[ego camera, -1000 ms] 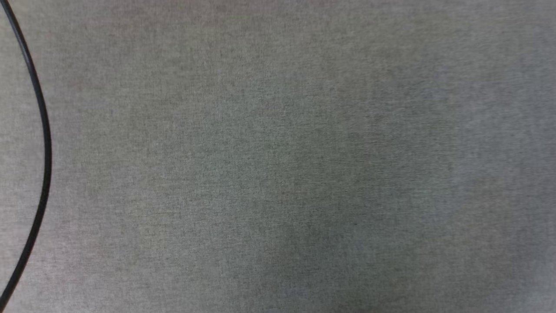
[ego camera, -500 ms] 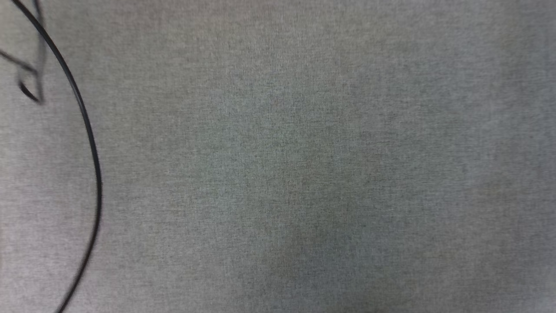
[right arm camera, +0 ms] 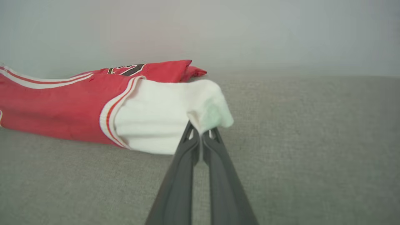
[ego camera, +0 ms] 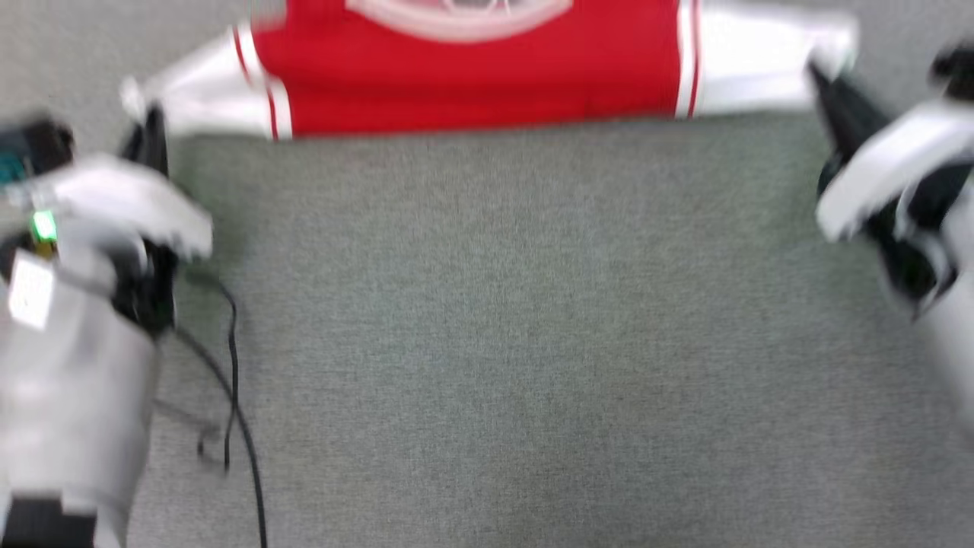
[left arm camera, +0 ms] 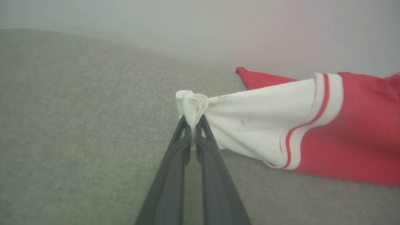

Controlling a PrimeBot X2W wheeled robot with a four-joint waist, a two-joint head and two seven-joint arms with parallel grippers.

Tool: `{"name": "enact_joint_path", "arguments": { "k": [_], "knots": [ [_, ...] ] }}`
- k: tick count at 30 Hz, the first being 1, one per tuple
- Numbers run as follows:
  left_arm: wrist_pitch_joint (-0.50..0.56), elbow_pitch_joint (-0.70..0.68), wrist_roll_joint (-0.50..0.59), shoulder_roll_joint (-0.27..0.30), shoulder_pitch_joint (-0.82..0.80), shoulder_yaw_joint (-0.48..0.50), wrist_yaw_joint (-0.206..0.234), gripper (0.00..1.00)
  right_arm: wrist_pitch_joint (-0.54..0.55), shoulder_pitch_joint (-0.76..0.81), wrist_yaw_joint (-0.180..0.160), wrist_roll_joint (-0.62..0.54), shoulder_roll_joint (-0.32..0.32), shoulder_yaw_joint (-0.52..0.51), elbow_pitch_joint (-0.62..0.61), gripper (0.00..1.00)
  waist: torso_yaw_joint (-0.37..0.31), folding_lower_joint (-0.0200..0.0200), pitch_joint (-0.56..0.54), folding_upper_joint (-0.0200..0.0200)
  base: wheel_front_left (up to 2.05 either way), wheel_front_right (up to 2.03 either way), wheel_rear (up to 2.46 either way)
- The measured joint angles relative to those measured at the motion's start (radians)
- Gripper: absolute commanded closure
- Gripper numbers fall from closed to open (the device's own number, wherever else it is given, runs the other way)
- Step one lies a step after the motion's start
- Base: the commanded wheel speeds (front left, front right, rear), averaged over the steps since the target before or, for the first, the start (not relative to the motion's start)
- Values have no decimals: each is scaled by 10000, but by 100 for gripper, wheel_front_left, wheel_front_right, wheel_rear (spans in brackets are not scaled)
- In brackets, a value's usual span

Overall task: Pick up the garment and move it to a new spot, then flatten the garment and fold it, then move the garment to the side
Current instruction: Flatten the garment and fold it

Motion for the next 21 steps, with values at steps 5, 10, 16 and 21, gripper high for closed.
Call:
{"name": "enact_joint_path", "arguments": {
  "k": [5,10,16,21],
  "knots": [
    [-159,-708,-209,48,2099,121,136,100,-105,1849,0,251,4,27,-552,100,-27,-1,-899,0,0,0,0],
    [-10,-1630,-360,23,3956,104,414,100,77,3638,0,397,-88,-284,-1066,100,-27,-2,-1827,0,0,0,0],
    [268,-2970,-531,148,5944,121,940,100,345,5438,2,244,-27,-1012,-1678,100,28,-2,-2735,0,0,0,0],
    [560,-4222,-616,245,7549,98,1480,100,602,6959,2,-90,334,-1837,-2165,100,106,-1,-3384,0,0,0,0]
  ]
}}
